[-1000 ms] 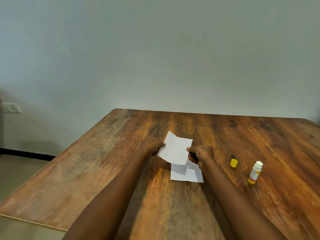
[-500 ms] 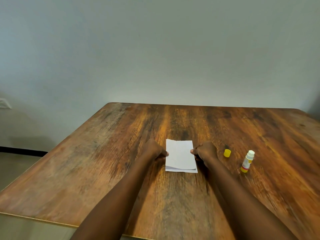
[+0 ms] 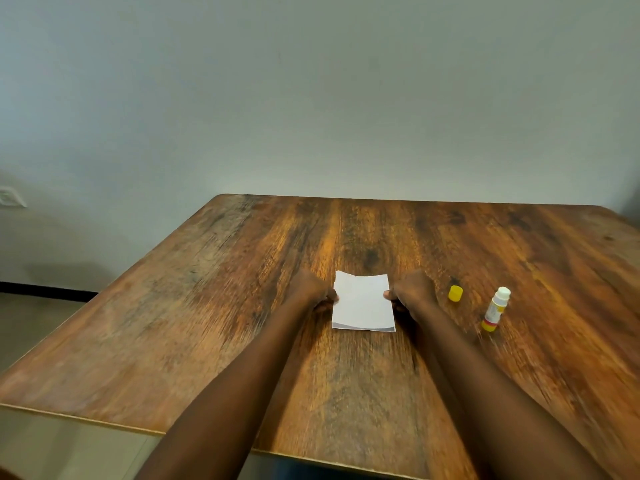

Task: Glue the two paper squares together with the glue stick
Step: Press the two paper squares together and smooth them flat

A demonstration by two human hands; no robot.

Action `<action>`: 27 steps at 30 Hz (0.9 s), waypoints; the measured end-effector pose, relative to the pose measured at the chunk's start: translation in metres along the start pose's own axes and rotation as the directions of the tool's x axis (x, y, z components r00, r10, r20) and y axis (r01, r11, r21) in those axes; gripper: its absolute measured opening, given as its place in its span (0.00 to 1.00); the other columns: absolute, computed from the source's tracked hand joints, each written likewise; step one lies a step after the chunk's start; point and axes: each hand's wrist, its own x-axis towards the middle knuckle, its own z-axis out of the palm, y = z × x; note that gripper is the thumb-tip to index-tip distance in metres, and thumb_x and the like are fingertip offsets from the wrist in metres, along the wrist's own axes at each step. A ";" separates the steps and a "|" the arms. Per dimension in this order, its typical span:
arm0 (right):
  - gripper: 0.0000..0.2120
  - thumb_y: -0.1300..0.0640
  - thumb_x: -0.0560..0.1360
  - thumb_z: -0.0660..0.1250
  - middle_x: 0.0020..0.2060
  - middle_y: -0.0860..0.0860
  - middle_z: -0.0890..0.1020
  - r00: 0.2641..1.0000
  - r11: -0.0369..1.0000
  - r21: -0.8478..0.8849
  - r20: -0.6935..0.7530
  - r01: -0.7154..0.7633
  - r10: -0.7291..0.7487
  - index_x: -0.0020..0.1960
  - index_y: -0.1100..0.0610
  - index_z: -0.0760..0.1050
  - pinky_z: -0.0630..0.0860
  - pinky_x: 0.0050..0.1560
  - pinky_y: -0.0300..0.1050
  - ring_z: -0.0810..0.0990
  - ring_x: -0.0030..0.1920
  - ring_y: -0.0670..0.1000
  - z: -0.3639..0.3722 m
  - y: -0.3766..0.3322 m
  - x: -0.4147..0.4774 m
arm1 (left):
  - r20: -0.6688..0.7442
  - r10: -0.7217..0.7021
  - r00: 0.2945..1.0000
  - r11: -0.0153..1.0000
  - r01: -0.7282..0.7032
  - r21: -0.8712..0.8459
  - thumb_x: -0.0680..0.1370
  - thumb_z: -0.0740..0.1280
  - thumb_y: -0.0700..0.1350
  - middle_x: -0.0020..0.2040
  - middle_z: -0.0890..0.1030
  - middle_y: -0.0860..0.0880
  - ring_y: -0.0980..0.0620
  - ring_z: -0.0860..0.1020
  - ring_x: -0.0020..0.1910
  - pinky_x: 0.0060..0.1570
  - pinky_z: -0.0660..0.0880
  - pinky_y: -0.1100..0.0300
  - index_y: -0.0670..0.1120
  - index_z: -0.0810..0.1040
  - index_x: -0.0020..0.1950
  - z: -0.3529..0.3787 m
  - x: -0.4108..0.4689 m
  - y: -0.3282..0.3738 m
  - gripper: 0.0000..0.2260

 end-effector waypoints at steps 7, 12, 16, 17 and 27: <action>0.09 0.65 0.69 0.74 0.47 0.62 0.83 1.000 1.000 0.009 0.004 -0.012 0.012 0.47 0.69 0.79 0.79 0.44 0.50 0.82 0.44 0.60 -0.003 0.002 0.001 | 0.002 -0.002 1.000 1.000 0.002 -0.008 0.73 0.71 0.39 0.38 0.81 0.41 0.53 0.75 0.26 0.25 0.69 0.65 0.33 0.79 0.48 0.005 -0.003 0.004 0.09; 0.09 0.64 0.68 0.74 0.47 0.61 0.83 1.000 1.000 0.015 -0.001 -0.021 0.021 0.45 0.68 0.79 0.74 0.33 0.43 0.81 0.40 0.57 -0.002 0.002 0.000 | -0.018 0.023 1.000 1.000 -0.022 0.016 0.74 0.70 0.39 0.40 0.80 0.41 0.54 0.74 0.26 0.26 0.69 0.65 0.33 0.79 0.50 0.008 -0.002 0.004 0.10; 0.07 0.63 0.69 0.74 0.45 0.60 0.83 1.000 1.000 0.007 -0.003 -0.025 0.025 0.42 0.66 0.78 0.71 0.30 0.41 0.80 0.37 0.55 -0.001 0.002 0.001 | -0.026 0.034 0.999 0.999 -0.034 0.009 0.74 0.70 0.38 0.37 0.79 0.41 0.52 0.74 0.26 0.28 0.70 0.63 0.32 0.79 0.49 0.006 -0.002 0.001 0.10; 0.07 0.63 0.69 0.74 0.45 0.61 0.83 1.000 1.000 0.006 -0.006 -0.026 0.026 0.40 0.66 0.77 0.71 0.30 0.41 0.80 0.37 0.55 -0.001 0.002 0.002 | -0.026 0.033 0.999 0.999 -0.033 0.004 0.73 0.70 0.38 0.37 0.79 0.41 0.52 0.74 0.26 0.27 0.69 0.63 0.32 0.79 0.49 0.006 -0.002 0.001 0.09; 0.10 0.63 0.68 0.74 0.45 0.62 0.84 0.999 0.999 -0.016 -0.012 -0.044 0.043 0.44 0.68 0.80 0.79 0.43 0.50 0.83 0.42 0.59 0.000 0.000 0.005 | -0.025 0.002 1.000 0.999 -0.003 -0.036 0.74 0.68 0.36 0.36 0.79 0.41 0.53 0.75 0.27 0.26 0.72 0.65 0.33 0.78 0.50 0.006 0.002 0.000 0.08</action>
